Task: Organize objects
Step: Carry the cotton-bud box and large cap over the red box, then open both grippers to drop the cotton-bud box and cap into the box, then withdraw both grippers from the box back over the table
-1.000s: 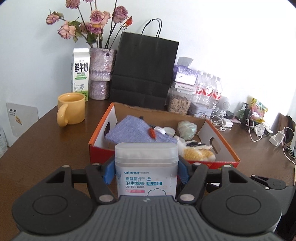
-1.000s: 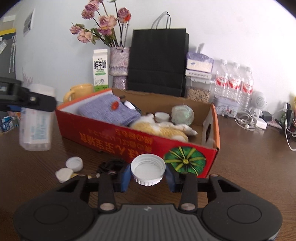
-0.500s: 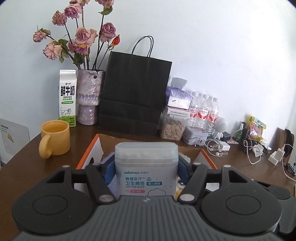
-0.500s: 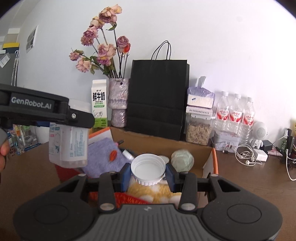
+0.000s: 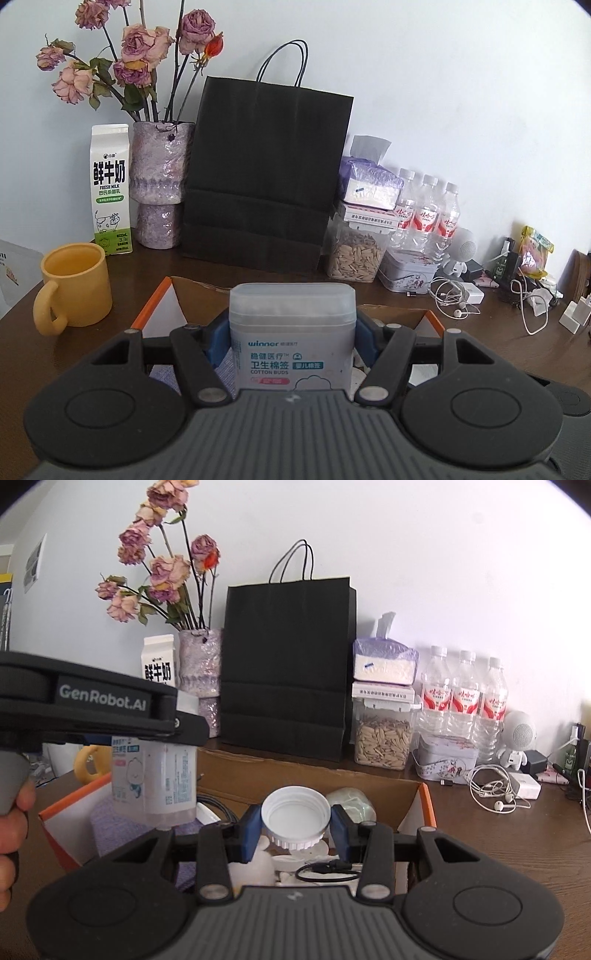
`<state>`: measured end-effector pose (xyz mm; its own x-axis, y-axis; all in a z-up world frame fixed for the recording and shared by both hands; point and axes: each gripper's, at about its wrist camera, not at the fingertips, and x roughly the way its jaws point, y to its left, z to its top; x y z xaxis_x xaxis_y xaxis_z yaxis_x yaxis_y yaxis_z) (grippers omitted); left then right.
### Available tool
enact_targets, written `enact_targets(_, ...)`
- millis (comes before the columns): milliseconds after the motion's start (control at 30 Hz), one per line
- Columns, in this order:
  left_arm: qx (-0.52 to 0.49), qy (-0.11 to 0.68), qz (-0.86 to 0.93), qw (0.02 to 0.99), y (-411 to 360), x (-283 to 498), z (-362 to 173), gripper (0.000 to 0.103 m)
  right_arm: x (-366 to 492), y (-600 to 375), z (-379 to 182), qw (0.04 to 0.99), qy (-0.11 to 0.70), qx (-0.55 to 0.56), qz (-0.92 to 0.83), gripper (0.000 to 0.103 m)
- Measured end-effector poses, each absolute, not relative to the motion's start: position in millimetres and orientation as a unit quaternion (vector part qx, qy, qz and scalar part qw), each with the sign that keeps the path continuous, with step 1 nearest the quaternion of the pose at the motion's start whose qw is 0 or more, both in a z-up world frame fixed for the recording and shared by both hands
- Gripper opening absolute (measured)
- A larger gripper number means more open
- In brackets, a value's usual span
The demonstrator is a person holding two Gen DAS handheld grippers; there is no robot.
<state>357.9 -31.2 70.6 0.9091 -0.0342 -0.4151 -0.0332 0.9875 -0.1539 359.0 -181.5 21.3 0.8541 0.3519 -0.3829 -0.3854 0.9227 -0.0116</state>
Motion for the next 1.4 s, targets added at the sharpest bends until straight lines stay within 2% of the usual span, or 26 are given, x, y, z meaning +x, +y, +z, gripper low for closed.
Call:
enact_targets(100, -0.068, 0.215, -0.005, 0.974, -34, 364, 65, 0.068, 363, -186, 15, 0.962, 0.196, -0.039, 0.187, 0.039)
enact_targets(133, -0.065, 0.212, -0.004, 0.975, -34, 364, 64, 0.078, 364, -187, 13, 0.961, 0.201, -0.041, 0.184, 0.043)
enact_targets(167, -0.062, 0.205, -0.002, 0.977, -34, 363, 64, 0.103, 365, -188, 11, 0.961, 0.204, -0.039, 0.182, 0.062)
enact_targets(200, -0.06, 0.191, 0.003, 0.98, -35, 360, 63, 0.103, 366, -189, 10, 0.961, 0.206, -0.037, 0.18, 0.076)
enact_targets(233, -0.057, 0.175, 0.007, 0.983, -35, 357, 63, 0.103, 366, -189, 8, 0.961, 0.207, -0.036, 0.18, 0.099)
enact_targets(267, -0.051, 0.169, 0.013, 0.984, -36, 356, 62, 0.103, 365, -190, 8, 0.961, 0.206, -0.037, 0.179, 0.103)
enact_targets(867, -0.044, 0.173, 0.019, 0.984, -31, 340, 63, 0.103, 348, -191, 9, 0.965, 0.189, -0.041, 0.177, 0.103)
enact_targets(1167, -0.034, 0.164, 0.034, 0.985, -17, 298, 65, 0.103, 312, -193, 14, 0.967, 0.168, -0.049, 0.185, 0.103)
enact_targets(1400, -0.015, 0.185, 0.042, 0.982, -3, 258, 52, 0.103, 274, -195, 11, 0.964, 0.17, -0.054, 0.196, 0.103)
